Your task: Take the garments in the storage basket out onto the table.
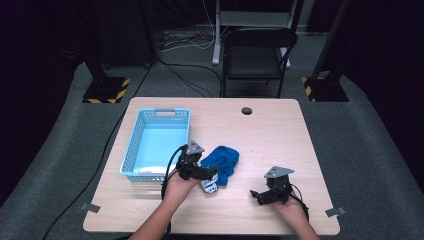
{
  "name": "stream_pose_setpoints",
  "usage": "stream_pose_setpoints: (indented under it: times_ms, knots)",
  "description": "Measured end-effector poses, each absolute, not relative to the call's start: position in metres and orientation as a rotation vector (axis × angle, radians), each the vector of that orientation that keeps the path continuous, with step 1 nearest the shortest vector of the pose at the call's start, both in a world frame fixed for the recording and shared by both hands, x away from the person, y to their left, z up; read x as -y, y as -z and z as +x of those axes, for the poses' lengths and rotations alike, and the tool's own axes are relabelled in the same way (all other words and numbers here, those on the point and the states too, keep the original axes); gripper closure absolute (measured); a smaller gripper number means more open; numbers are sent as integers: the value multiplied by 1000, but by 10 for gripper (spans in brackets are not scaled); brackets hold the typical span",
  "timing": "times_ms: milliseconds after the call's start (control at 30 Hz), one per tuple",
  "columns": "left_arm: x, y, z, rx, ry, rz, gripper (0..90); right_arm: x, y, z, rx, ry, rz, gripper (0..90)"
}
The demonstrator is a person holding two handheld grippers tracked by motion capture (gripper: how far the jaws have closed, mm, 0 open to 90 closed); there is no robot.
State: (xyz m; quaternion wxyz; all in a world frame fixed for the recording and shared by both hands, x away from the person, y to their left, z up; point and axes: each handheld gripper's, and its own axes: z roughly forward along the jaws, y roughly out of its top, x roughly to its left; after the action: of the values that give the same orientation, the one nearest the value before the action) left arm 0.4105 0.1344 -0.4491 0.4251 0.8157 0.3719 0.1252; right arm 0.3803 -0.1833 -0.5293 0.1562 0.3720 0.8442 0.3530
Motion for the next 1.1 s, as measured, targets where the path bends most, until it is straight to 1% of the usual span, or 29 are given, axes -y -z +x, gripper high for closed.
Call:
stream_pose_setpoints:
  times_ms: [300,667,1100]
  knots:
    - [-149,442,407,-940,-348,2033,104,184,529,379,-2418,-1009,1066,0]
    - [-177,434,402,-991,-388,1996,102,184,529,379,-2417,-1009,1067,0]
    - [-195,433,405,-1036,-398,1970,101,184,529,379,-2416,-1009,1068,0]
